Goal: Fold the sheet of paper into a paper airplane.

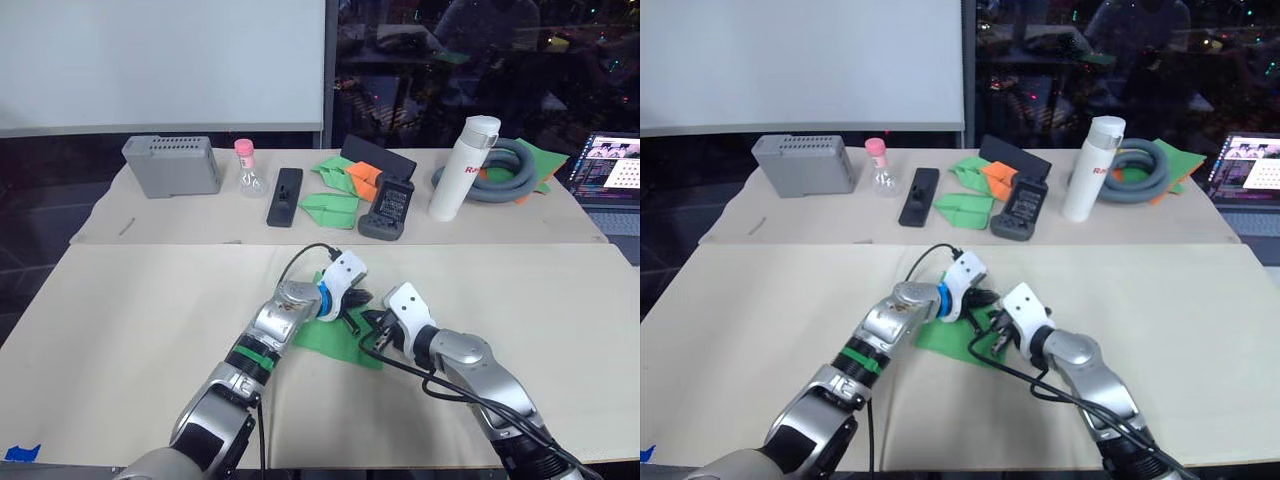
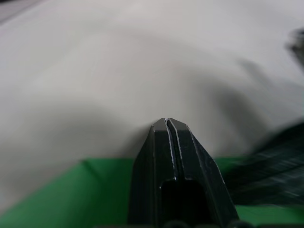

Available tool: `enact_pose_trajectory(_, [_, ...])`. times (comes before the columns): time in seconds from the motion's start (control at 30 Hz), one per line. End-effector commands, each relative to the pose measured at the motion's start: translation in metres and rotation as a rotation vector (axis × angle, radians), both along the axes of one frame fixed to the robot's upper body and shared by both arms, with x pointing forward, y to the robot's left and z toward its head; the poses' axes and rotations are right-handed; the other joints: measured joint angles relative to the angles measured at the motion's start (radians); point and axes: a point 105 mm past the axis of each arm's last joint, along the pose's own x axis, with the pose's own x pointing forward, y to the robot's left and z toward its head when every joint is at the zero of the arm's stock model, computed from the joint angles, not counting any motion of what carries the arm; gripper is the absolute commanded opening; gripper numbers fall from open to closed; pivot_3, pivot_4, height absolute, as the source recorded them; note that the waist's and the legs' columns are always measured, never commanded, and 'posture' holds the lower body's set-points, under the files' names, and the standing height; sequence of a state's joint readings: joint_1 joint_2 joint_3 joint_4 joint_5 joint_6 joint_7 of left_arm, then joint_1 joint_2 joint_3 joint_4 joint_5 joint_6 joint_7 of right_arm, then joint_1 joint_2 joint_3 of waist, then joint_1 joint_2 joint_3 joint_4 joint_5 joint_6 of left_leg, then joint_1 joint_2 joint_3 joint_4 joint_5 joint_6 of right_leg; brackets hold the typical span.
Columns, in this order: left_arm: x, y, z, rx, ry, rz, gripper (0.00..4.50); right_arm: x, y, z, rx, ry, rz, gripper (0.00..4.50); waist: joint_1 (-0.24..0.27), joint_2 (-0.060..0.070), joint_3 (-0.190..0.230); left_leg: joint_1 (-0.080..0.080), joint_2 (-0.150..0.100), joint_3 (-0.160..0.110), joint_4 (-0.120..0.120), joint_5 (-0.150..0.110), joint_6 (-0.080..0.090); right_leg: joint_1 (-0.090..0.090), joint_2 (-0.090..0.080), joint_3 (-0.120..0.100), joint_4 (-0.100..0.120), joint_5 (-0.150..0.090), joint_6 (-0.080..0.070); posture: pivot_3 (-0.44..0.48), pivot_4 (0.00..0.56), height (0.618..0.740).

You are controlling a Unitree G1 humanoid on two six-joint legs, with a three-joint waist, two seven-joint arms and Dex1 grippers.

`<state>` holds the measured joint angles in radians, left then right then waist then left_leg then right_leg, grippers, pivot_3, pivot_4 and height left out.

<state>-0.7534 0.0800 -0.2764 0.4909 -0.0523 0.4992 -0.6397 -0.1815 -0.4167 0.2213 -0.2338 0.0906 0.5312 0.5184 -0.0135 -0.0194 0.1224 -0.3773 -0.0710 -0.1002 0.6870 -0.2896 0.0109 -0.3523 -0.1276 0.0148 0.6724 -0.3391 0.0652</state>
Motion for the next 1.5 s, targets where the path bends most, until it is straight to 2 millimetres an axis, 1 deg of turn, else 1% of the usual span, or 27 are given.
enact_pose_trajectory(0.03, [0.02, 0.038, -0.009, 0.036, 0.012, 0.155, 0.0, -0.009, -0.012, -0.031, -0.052, 0.127, -0.046, 0.04, -0.001, 0.0, 0.0, 0.0, 0.0, 0.0, 0.0, 0.0, 0.0, 0.0, 0.0, 0.0, 0.0, 0.0, 0.0, 0.0, 0.15, 0.74])
enact_pose_trajectory(0.13, [0.025, 0.053, -0.011, 0.036, 0.012, 0.189, 0.0, -0.008, -0.012, -0.03, -0.052, 0.125, -0.048, 0.04, -0.004, 0.0, 0.0, 0.002, 0.0, 0.0, -0.001, 0.0, 0.0, 0.0, 0.0, 0.0, 0.0, 0.0, 0.0, 0.0, 0.15, 0.74])
enact_pose_trajectory(0.27, [0.023, 0.055, -0.004, -0.021, -0.003, 0.174, 0.0, -0.006, -0.012, -0.03, -0.051, 0.123, -0.048, 0.04, -0.004, -0.001, -0.001, 0.003, 0.0, 0.0, -0.002, 0.0, 0.0, 0.0, 0.0, 0.001, 0.001, 0.0, 0.0, 0.0, 0.15, 0.74])
enact_pose_trajectory(0.3, [0.023, 0.054, 0.0, -0.046, -0.012, 0.171, 0.0, -0.006, -0.011, -0.03, -0.051, 0.122, -0.046, 0.04, -0.004, -0.001, -0.001, 0.003, 0.0, 0.0, -0.002, 0.0, 0.0, 0.0, 0.0, 0.001, 0.001, 0.0, 0.0, 0.0, 0.15, 0.74])
enact_pose_trajectory(0.37, [0.024, 0.056, 0.017, -0.112, -0.049, 0.178, 0.0, -0.005, -0.008, -0.031, -0.05, 0.123, -0.038, 0.04, -0.004, -0.001, -0.001, 0.003, 0.0, 0.0, -0.002, 0.0, 0.0, -0.001, 0.0, 0.002, 0.001, 0.0, 0.0, 0.0, 0.15, 0.74])
enact_pose_trajectory(0.4, [0.024, 0.059, 0.022, -0.111, -0.069, 0.183, 0.0, -0.005, -0.007, -0.031, -0.051, 0.124, -0.034, 0.04, -0.004, -0.001, -0.001, 0.003, 0.0, 0.0, -0.002, 0.0, 0.0, -0.001, 0.0, 0.002, 0.001, 0.0, 0.0, 0.0, 0.15, 0.74])
enact_pose_trajectory(0.47, [0.023, 0.067, 0.031, -0.028, -0.147, 0.174, 0.0, -0.003, -0.004, -0.032, -0.062, 0.124, -0.028, 0.04, -0.006, -0.001, -0.001, 0.003, 0.0, 0.0, -0.002, 0.0, 0.0, -0.002, 0.0, 0.002, 0.001, 0.0, 0.0, 0.0, 0.15, 0.74])
enact_pose_trajectory(0.57, [0.019, 0.078, 0.059, -0.103, -0.168, 0.233, 0.0, 0.003, 0.002, -0.029, -0.05, 0.116, -0.025, 0.04, -0.006, -0.001, 0.0, 0.003, 0.0, 0.0, -0.003, 0.0, -0.001, -0.003, 0.0, 0.003, 0.0, 0.0, 0.0, 0.0, 0.15, 0.74])
enact_pose_trajectory(0.63, [0.016, 0.09, 0.07, -0.154, -0.152, 0.283, 0.0, 0.005, 0.005, -0.028, -0.048, 0.115, -0.021, 0.04, -0.006, -0.001, 0.0, 0.003, 0.0, 0.0, -0.003, 0.0, -0.001, -0.003, 0.0, 0.003, 0.001, 0.0, 0.0, 0.0, 0.15, 0.74])
enact_pose_trajectory(0.7, [0.013, 0.098, 0.074, -0.19, -0.12, 0.323, 0.0, 0.006, 0.006, -0.029, -0.047, 0.117, -0.017, 0.04, -0.006, -0.001, 0.0, 0.003, 0.0, 0.0, -0.003, 0.0, -0.001, -0.003, 0.0, 0.004, 0.001, 0.0, 0.0, 0.0, 0.15, 0.74])
enact_pose_trajectory(0.77, [0.005, 0.103, 0.075, -0.255, -0.043, 0.345, 0.0, 0.009, 0.009, -0.03, -0.048, 0.117, -0.01, 0.04, -0.009, -0.001, 0.0, 0.004, 0.0, 0.0, -0.004, 0.0, -0.001, -0.003, 0.0, 0.004, 0.001, 0.0, 0.0, 0.0, 0.15, 0.74])
enact_pose_trajectory(0.83, [-0.005, 0.102, 0.075, -0.323, 0.028, 0.338, 0.0, 0.012, 0.013, -0.029, -0.038, 0.114, -0.005, 0.04, -0.012, -0.001, 0.0, 0.004, 0.0, 0.0, -0.006, 0.0, -0.001, -0.003, 0.0, 0.004, 0.001, 0.0, 0.0, 0.0, 0.15, 0.74])
enact_pose_trajectory(0.93, [-0.012, 0.104, 0.074, -0.414, 0.112, 0.37, 0.82, 0.013, 0.019, -0.027, -0.028, 0.111, 0.008, 0.0, -0.013, -0.001, 0.0, 0.005, 0.0, 0.0, -0.006, 0.001, -0.001, -0.003, 0.0, 0.004, 0.001, 0.0, 0.0, 0.0, 0.15, 0.74])
enact_pose_trajectory(1.07, [-0.013, 0.111, 0.06, -0.498, 0.239, 0.451, 2.13, 0.012, 0.021, -0.028, -0.028, 0.112, 0.017, 0.0, -0.013, -0.001, -0.001, 0.005, 0.0, 0.0, -0.006, 0.001, -0.001, -0.003, 0.0, 0.005, 0.001, 0.0, 0.0, 0.0, 0.15, 0.74])
enact_pose_trajectory(1.17, [-0.01, 0.114, 0.052, -0.532, 0.293, 0.488, 2.13, 0.012, 0.02, -0.029, -0.031, 0.113, 0.017, 0.0, -0.013, -0.001, -0.001, 0.006, 0.0, 0.0, -0.007, 0.001, -0.001, -0.003, 0.0, 0.005, 0.0, 0.0, 0.0, 0.0, 0.15, 0.74])
enact_pose_trajectory(1.3, [-0.015, 0.104, 0.044, -0.541, 0.353, 0.444, 2.13, 0.012, 0.018, -0.027, -0.032, 0.107, 0.013, 0.0, -0.012, -0.001, -0.001, 0.006, 0.0, 0.0, -0.007, 0.001, -0.002, -0.003, 0.0, 0.005, 0.0, 0.0, 0.0, 0.0, 0.15, 0.74])
enact_pose_trajectory(1.37, [-0.018, 0.101, 0.035, -0.456, 0.343, 0.432, 2.13, 0.012, 0.018, -0.027, -0.033, 0.105, 0.01, 0.0, -0.012, -0.001, -0.001, 0.006, 0.0, 0.0, -0.007, 0.001, -0.002, -0.003, 0.0, 0.005, 0.0, 0.0, 0.0, 0.0, 0.15, 0.74])
enact_pose_trajectory(1.5, [-0.022, 0.098, 0.025, -0.412, 0.362, 0.417, 2.13, 0.012, 0.016, -0.026, -0.035, 0.101, 0.002, 0.0, -0.01, -0.001, -0.001, 0.006, 0.0, 0.0, -0.007, 0.001, -0.002, -0.003, 0.0, 0.006, 0.0, 0.0, 0.0, 0.0, 0.15, 0.74])
